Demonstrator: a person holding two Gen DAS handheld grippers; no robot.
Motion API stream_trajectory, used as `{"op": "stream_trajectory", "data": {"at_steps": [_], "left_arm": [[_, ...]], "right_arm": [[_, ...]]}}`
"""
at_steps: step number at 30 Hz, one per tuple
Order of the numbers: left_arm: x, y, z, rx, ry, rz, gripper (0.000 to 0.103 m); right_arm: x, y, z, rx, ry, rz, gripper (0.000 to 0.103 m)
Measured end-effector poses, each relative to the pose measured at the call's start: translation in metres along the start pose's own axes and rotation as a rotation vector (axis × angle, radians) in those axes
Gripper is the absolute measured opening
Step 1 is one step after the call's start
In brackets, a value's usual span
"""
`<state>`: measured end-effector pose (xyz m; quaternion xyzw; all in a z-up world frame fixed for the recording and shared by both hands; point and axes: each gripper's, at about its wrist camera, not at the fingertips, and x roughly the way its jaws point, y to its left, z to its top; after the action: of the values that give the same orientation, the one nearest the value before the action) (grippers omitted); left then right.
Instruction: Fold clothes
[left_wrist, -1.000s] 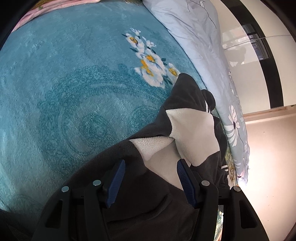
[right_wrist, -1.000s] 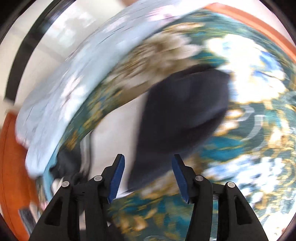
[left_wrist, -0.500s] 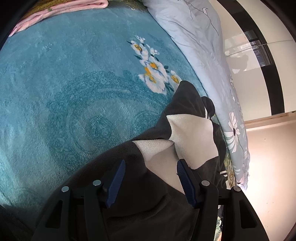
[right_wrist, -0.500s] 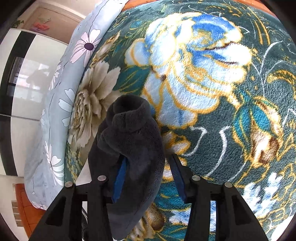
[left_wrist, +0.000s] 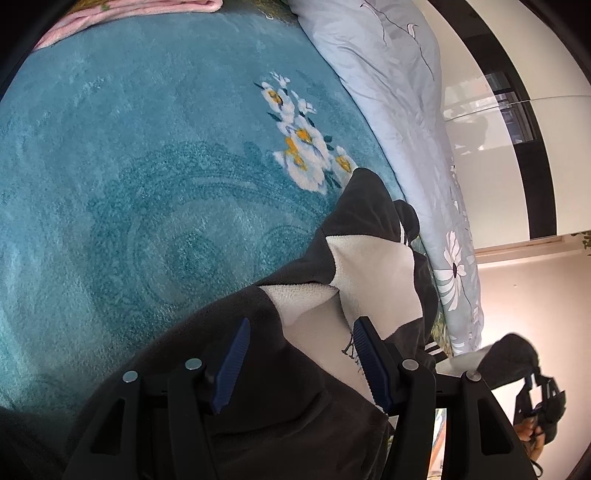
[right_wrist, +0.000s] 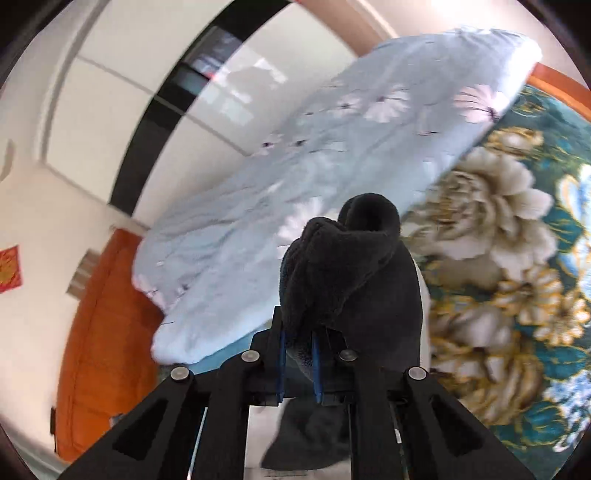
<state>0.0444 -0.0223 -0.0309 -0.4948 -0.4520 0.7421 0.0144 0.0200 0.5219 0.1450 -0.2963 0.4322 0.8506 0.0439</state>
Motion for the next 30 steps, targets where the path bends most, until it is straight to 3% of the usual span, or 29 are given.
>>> {"op": "stream_trajectory", "data": {"at_steps": [2,4,7,11,15,19,22,24,27,30], "left_arm": [[-0.003,0.004,0.002,-0.017,-0.009,-0.011,0.062],[-0.005,0.008,0.004,-0.043,-0.02,-0.023,0.062],[-0.008,0.015,0.007,-0.08,-0.033,-0.037,0.062],[-0.009,0.022,0.01,-0.112,-0.035,-0.051,0.062],[-0.006,0.024,0.012,-0.122,-0.03,-0.06,0.062],[-0.002,0.023,0.014,-0.12,-0.017,-0.068,0.062],[0.001,0.022,0.014,-0.115,-0.008,-0.067,0.062],[0.002,0.022,0.015,-0.116,-0.006,-0.069,0.063],[0.004,0.023,0.015,-0.123,-0.004,-0.071,0.063],[0.006,0.023,0.015,-0.127,-0.001,-0.07,0.063]], "right_arm": [[0.023,0.051,-0.013,-0.072,0.032,0.087,0.012],[0.058,0.094,-0.039,-0.15,0.104,0.12,0.012],[0.116,0.134,-0.092,-0.222,0.257,0.096,0.012],[0.18,0.157,-0.176,-0.324,0.432,0.037,0.012],[0.217,0.16,-0.235,-0.494,0.518,-0.094,0.012],[0.23,0.157,-0.253,-0.566,0.544,-0.171,0.019],[0.227,0.159,-0.267,-0.653,0.607,-0.148,0.033],[0.221,0.161,-0.274,-0.693,0.63,-0.112,0.035],[0.215,0.164,-0.272,-0.681,0.643,-0.053,0.04],[0.218,0.161,-0.264,-0.638,0.624,-0.071,0.042]]}}
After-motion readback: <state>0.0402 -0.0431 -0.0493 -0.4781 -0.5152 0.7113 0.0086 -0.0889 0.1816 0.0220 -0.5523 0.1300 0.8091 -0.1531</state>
